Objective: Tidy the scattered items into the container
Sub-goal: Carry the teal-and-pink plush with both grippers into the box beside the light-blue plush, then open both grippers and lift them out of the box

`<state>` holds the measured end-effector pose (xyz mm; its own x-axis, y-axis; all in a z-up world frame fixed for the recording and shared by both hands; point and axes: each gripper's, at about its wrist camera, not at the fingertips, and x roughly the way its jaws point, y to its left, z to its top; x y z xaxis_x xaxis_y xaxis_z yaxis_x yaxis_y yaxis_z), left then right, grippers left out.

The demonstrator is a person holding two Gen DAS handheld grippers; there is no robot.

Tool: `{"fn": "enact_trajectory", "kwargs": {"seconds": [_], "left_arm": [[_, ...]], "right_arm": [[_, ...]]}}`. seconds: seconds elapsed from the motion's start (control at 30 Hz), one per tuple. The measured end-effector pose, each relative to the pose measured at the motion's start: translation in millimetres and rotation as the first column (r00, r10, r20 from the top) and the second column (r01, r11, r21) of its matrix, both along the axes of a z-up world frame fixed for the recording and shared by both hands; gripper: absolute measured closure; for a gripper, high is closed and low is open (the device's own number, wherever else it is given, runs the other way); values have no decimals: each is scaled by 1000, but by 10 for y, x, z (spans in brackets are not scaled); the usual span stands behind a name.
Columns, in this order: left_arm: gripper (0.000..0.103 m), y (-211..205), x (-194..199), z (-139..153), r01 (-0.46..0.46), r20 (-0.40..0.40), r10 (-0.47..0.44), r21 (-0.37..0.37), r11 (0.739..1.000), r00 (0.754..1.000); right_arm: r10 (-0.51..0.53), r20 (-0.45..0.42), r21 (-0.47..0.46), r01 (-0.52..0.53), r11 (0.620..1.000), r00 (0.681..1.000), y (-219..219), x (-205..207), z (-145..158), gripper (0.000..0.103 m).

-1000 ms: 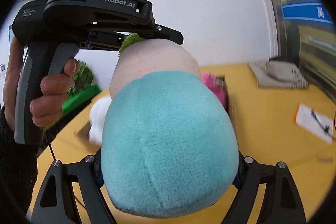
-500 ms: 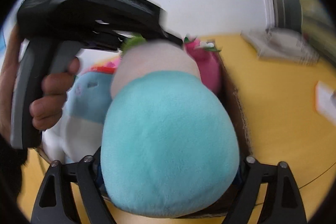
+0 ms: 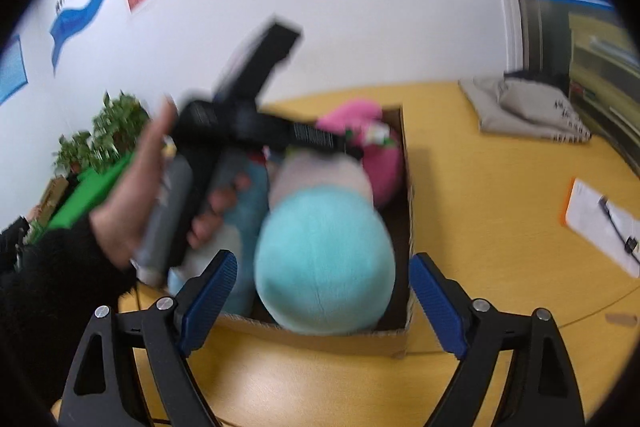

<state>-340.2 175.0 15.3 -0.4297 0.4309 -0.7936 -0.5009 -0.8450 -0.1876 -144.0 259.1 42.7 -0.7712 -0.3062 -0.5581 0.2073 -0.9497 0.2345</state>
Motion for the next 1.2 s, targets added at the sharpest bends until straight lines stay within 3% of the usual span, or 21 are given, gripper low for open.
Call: {"fn": "enact_trajectory", "kwargs": {"seconds": [0.03, 0.07, 0.1, 0.2, 0.23, 0.3, 0.37, 0.4, 0.57, 0.73, 0.93, 1.07, 1.2], "left_arm": [[58, 3, 3, 7, -4, 0, 4, -2, 1000, 1000], [58, -7, 12, 27, -12, 1, 12, 1, 1000, 1000], [59, -38, 38, 64, -24, 1, 24, 16, 1000, 1000], [56, -180, 153, 215, -37, 26, 34, 127, 991, 999], [49, -208, 211, 266, -28, 21, 25, 150, 988, 999], [38, -159, 280, 264, 1, 7, -2, 116, 993, 1000], [37, -41, 294, 125, -2, 3, 2, 5, 1000, 1000], [35, -22, 297, 81, -6, 0, 6, -6, 1000, 1000], [32, -128, 434, 244, -75, 13, 74, 70, 995, 997], [0, -401, 937, 705, -94, -62, 107, 189, 977, 992], [0, -832, 1719, 1042, -185, -199, 210, 138, 973, 957], [0, -1086, 2116, 1008, -250, -256, 261, 77, 965, 931], [0, -1299, 2391, 853, -315, -267, 317, 49, 948, 910]], "right_arm": [[10, 2, -1, -10, 1000, 1000, -6, -49, 8, 26], [25, 25, 10, -25, 1000, 999, -48, -107, -29, 43], [33, 64, 27, -35, 999, 997, -92, -208, -112, 45], [16, 145, 76, -27, 997, 989, -166, -353, -367, 45], [9, 158, 70, -20, 997, 987, -150, -346, -428, 45], [-6, 175, 36, 0, 999, 984, -83, -328, -529, 45], [-9, 172, 34, 4, 999, 985, -91, -290, -511, 45], [-15, 173, 34, 10, 999, 985, -93, -291, -500, 43], [-53, 166, 33, 48, 998, 985, -61, -119, -379, 28], [-68, 120, 38, 64, 997, 990, -61, 148, -185, 22], [-140, 85, 48, 136, 990, 987, -193, 489, -2, 22], [-193, 90, 79, 186, 979, 977, -264, 491, -28, 22], [-183, 96, 108, 173, 979, 978, -434, 657, -27, 22]]}}
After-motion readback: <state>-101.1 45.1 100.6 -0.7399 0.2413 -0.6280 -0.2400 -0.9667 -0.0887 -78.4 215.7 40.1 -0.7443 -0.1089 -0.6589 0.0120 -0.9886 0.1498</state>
